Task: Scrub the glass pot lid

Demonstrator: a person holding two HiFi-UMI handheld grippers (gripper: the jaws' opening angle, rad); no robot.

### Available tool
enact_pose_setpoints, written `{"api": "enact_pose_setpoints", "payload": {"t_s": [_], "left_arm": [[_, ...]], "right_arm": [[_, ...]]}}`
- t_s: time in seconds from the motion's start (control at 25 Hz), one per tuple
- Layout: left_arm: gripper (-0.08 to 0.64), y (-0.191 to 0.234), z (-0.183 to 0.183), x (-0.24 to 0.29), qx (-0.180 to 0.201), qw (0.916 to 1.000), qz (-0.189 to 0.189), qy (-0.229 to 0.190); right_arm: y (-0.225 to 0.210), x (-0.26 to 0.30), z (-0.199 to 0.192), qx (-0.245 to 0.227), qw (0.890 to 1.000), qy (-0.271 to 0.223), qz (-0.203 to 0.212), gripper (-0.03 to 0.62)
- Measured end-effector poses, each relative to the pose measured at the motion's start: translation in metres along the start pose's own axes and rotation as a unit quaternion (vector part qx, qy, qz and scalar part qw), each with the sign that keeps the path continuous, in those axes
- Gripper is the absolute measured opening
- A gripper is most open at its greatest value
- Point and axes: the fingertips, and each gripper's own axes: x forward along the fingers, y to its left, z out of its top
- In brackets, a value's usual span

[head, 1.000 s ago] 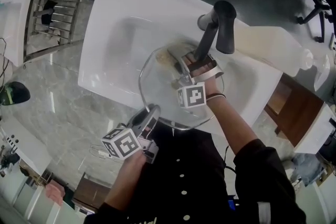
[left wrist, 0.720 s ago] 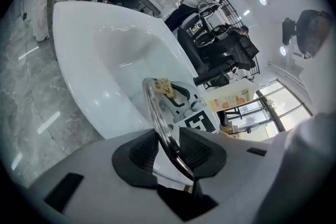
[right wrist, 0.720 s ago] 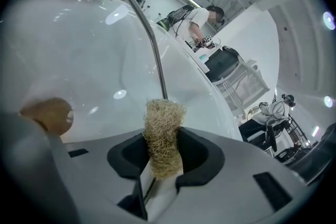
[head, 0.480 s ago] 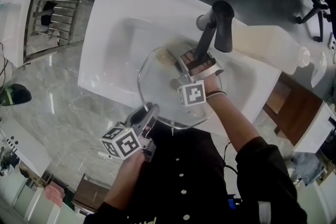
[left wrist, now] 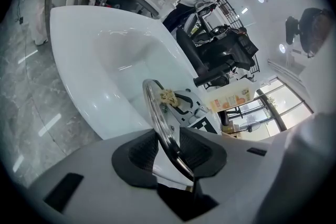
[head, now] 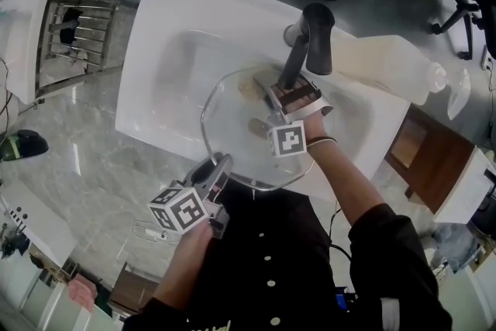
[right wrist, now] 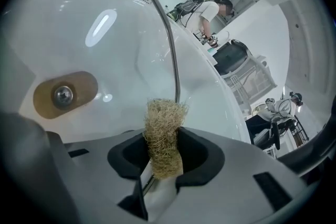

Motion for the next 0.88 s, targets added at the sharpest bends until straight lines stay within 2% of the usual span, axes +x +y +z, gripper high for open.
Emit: {"api": "enact_pose_setpoints", "payload": {"t_s": [0.36, 0.68, 0.88], "left_arm": [[0.143, 0.0, 0.001, 0.0, -0.004, 1.0, 0.003, -0.002], [0.143, 0.0, 0.0, 0.001, -0.005, 1.0, 0.001, -0.003], [0.143, -0.001, 0.0, 0.0, -0.005, 1.0, 0.0, -0.005]], "right_arm": [[0.009, -0.012, -0.016, 0.002, 1.0, 0.018, 0.021, 0.141], [0.03, -0.022, -0.037, -0.025, 0.998, 0.046, 0.046, 0.141], [0.032, -0.035, -0.042, -0.025, 0.997, 0.047, 0.057, 0.143]]}}
